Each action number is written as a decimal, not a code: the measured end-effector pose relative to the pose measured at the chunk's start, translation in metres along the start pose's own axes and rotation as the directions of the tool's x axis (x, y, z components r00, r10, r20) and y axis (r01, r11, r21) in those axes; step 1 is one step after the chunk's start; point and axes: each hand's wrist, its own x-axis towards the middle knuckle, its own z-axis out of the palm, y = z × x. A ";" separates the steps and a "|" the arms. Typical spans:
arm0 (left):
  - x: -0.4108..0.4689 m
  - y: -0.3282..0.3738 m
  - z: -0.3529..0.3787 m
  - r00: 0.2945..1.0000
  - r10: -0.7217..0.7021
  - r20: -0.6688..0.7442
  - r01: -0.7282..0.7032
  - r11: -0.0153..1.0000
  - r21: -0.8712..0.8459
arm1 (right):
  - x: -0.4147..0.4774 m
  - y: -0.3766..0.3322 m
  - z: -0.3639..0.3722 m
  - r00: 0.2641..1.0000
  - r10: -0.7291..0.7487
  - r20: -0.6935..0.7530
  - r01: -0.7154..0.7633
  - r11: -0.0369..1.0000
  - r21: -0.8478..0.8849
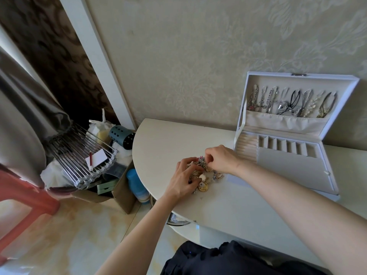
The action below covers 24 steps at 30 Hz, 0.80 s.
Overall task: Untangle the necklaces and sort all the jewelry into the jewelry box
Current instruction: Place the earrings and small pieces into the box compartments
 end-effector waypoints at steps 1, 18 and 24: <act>0.000 -0.001 0.000 1.000 0.002 -0.002 -0.002 1.000 0.002 | 0.000 0.000 0.000 1.000 -0.003 0.004 0.003 1.000 0.005; 0.002 -0.004 -0.006 0.977 -0.162 -0.141 0.098 0.920 -0.379 | -0.005 0.014 -0.016 0.994 0.013 -0.108 -0.007 0.998 0.064; 0.001 0.001 -0.018 0.870 -0.407 -0.277 0.139 0.743 -0.654 | -0.004 0.005 -0.014 0.996 -0.004 -0.094 0.016 0.992 0.123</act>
